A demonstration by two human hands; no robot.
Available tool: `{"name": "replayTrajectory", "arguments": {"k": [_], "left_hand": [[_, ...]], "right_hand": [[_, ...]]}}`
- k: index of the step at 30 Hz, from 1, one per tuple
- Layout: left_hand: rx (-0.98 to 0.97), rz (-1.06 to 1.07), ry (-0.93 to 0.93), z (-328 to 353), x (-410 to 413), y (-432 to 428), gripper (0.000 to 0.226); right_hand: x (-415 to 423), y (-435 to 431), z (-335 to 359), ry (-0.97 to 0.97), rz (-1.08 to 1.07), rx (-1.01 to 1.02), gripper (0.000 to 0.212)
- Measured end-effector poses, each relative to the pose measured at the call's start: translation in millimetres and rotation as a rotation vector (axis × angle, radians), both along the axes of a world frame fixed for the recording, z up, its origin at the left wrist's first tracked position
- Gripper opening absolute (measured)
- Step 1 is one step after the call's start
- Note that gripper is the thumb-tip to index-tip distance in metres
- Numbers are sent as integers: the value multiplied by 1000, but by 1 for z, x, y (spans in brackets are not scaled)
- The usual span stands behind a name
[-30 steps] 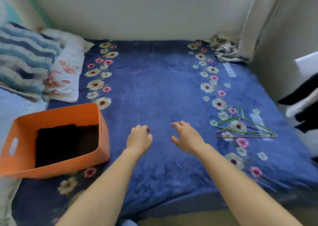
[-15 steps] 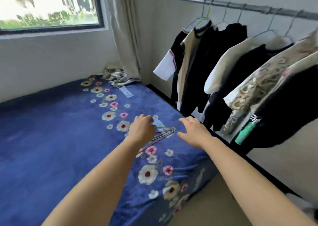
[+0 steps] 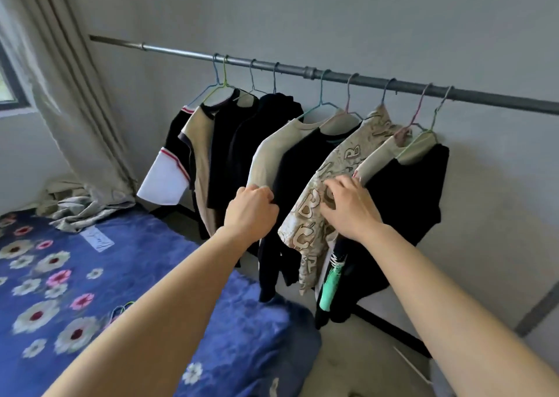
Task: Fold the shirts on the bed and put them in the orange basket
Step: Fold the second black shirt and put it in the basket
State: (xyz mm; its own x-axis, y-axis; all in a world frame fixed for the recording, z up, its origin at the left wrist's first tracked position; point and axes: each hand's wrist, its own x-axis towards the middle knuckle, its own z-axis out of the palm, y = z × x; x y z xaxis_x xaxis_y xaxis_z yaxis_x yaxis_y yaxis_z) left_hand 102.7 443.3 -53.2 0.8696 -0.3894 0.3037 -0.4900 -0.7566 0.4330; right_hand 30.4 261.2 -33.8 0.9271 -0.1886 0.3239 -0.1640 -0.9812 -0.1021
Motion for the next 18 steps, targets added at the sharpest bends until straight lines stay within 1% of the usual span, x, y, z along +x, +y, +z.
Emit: {"name": "replayTrajectory", "arguments": {"k": [4,7,10,12,15,16,18], "left_hand": [[-58,-60,-57,24,11,-86,33],[-95,-90,-93,34,11,-146,30],[-176,-101,-144,44,7,-211,28],[-220,-123,-138,49,4,-248,26],[-249,-162,-96,51,-1,-294,25],[-244,-170,-87,49,-1,-307,26],[-214,-149,-63,44,2,-328,31]], "right_hand": [[12,-88,27,-67,-88,4,46],[23,-147,36,-115,-103,19,47],[37,-206,45,-164,-100,78,43],[43,-238,51,-212,-108,151,37],[55,-272,56,-301,-157,355,23],[61,-280,57,-315,-179,427,23],[74,-296,54,-298,-223,563,33]]}}
